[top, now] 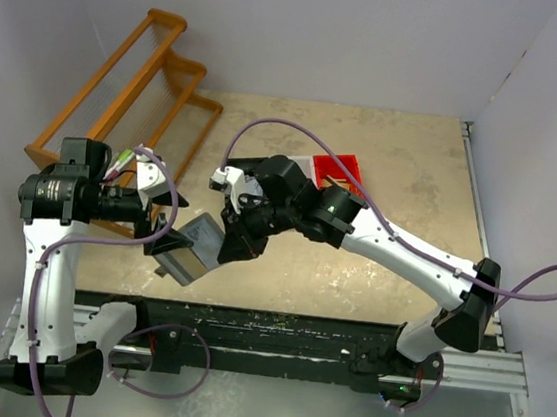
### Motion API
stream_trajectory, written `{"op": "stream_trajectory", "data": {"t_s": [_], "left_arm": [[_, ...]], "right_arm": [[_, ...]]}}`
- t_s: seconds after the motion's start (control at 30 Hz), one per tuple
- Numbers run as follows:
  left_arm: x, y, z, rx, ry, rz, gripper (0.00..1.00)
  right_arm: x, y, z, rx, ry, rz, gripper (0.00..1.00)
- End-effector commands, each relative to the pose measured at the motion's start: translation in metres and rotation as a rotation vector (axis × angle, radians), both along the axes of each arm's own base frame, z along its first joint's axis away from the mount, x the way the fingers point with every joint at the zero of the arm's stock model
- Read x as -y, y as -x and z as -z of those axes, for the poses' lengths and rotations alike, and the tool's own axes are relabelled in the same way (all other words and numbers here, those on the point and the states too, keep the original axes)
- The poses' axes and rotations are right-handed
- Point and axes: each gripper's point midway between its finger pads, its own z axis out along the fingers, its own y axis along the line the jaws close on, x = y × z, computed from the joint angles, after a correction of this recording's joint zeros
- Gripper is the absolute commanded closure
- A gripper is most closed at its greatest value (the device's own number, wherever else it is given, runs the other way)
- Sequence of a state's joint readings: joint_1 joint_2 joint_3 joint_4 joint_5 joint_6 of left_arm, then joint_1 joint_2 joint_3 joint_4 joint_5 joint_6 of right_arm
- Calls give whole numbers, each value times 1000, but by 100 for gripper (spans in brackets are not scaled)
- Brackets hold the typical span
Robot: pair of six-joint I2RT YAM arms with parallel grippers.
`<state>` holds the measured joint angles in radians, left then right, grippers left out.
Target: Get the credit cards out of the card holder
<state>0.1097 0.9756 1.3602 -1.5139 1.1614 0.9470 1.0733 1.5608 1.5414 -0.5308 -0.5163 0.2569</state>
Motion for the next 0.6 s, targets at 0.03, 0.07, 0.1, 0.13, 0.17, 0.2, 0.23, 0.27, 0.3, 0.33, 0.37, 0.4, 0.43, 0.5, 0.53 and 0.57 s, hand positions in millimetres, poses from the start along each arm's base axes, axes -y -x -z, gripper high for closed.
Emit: {"op": "stream_trajectory", "data": {"t_s": [0.03, 0.07, 0.1, 0.13, 0.17, 0.2, 0.23, 0.27, 0.3, 0.33, 0.37, 0.4, 0.43, 0.5, 0.53, 0.57], "left_arm": [[2, -1, -1, 96, -5, 46, 9], [3, 0, -2, 94, 7, 53, 9], [4, 1, -3, 92, 16, 59, 9], [6, 2, -3, 87, 25, 65, 9], [6, 2, -3, 80, 32, 67, 9], [7, 3, -3, 71, 43, 75, 10], [8, 2, -2, 46, 56, 76, 10], [9, 3, -1, 27, 64, 76, 11], [10, 2, 0, 16, 70, 81, 13], [11, 2, 1, 9, 74, 87, 16], [12, 2, 1, 4, 78, 92, 18], [13, 2, 0, -4, 86, 101, 23], [15, 2, -1, -9, 94, 109, 30], [18, 2, -4, -28, 111, 123, 49], [19, 2, -5, -37, 117, 129, 59], [20, 2, -5, -44, 120, 134, 69]], "right_arm": [[-10, 16, -47, 72, -134, -124, 100], [-11, 16, -46, 73, -131, -130, 100], [-12, 16, -45, 76, -130, -137, 100], [-14, 17, -46, 80, -134, -144, 100], [-15, 17, -47, 82, -138, -151, 100], [-16, 17, -48, 84, -140, -153, 100], [-18, 17, -48, 82, -140, -157, 100], [-19, 16, -50, 84, -143, -162, 100], [-21, 15, -51, 87, -145, -166, 100], [-23, 15, -52, 89, -146, -170, 100], [-24, 14, -54, 93, -150, -174, 100], [-26, 13, -56, 98, -154, -176, 100], [-27, 13, -55, 94, -146, -181, 100], [-29, 15, -56, 94, -153, -206, 100], [-29, 13, -56, 105, -153, -205, 100], [-29, 11, -57, 116, -153, -200, 100]]}}
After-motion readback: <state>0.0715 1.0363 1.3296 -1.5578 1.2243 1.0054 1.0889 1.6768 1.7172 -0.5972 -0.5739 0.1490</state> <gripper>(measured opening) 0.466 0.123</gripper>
